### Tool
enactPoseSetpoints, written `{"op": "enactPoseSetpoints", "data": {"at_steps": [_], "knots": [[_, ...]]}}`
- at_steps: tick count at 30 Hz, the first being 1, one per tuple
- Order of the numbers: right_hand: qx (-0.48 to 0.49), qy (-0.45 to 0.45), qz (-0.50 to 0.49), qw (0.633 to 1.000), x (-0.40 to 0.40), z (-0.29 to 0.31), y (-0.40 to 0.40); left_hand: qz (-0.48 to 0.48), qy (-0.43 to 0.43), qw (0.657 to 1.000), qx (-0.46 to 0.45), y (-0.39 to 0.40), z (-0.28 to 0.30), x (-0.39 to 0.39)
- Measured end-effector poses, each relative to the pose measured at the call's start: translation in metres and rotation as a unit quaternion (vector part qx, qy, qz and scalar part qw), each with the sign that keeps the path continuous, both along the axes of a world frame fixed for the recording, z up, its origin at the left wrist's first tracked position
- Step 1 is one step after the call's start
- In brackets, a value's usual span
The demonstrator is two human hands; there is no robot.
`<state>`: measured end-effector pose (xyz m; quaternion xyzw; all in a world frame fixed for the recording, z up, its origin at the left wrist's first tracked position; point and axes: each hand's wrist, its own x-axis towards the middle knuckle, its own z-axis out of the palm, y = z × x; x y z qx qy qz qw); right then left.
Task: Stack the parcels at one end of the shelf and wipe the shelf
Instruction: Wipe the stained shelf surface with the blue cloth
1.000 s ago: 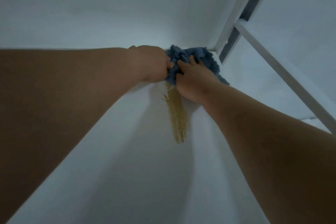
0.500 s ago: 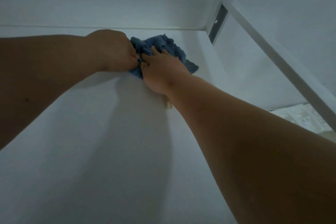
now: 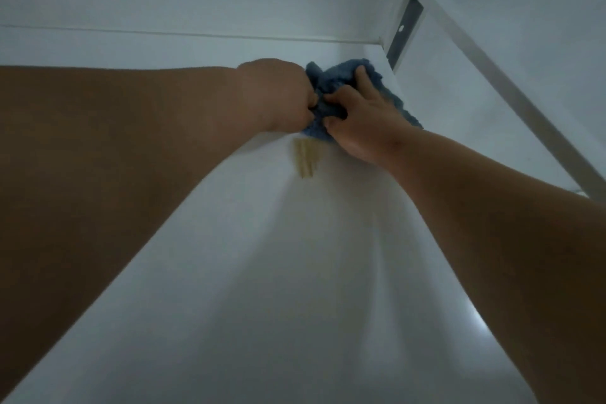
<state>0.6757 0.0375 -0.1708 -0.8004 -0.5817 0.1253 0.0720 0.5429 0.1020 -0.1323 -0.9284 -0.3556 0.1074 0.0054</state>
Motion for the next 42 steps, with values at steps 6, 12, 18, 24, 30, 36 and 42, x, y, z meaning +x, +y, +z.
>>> {"op": "enactPoseSetpoints", "data": {"at_steps": [6,12,18,24,30,36,42], "knots": [[-0.012,0.001,-0.049,0.999,0.016,0.001,-0.020,-0.020,0.016,1.000,0.011,-0.011,-0.005,0.018],[-0.064,-0.012,-0.004,0.998,-0.014,0.006,-0.010,0.006,0.003,1.000,0.001,-0.007,-0.008,-0.016],[-0.065,-0.024,0.072,0.995,-0.064,0.007,0.000,0.097,-0.004,0.995,-0.020,-0.011,0.000,-0.065],[-0.040,-0.026,0.157,0.986,-0.099,0.001,-0.016,0.140,0.037,0.989,-0.024,-0.032,0.004,-0.102],[-0.042,-0.041,0.171,0.983,-0.093,0.000,-0.045,0.104,0.074,0.992,-0.003,-0.050,0.006,-0.098],[-0.053,-0.044,0.140,0.988,-0.069,0.000,-0.070,0.057,0.055,0.997,-0.007,-0.067,0.002,-0.080],[-0.064,-0.037,0.079,0.994,-0.036,0.001,-0.086,0.024,0.043,0.999,-0.005,-0.075,-0.002,-0.038]]}}
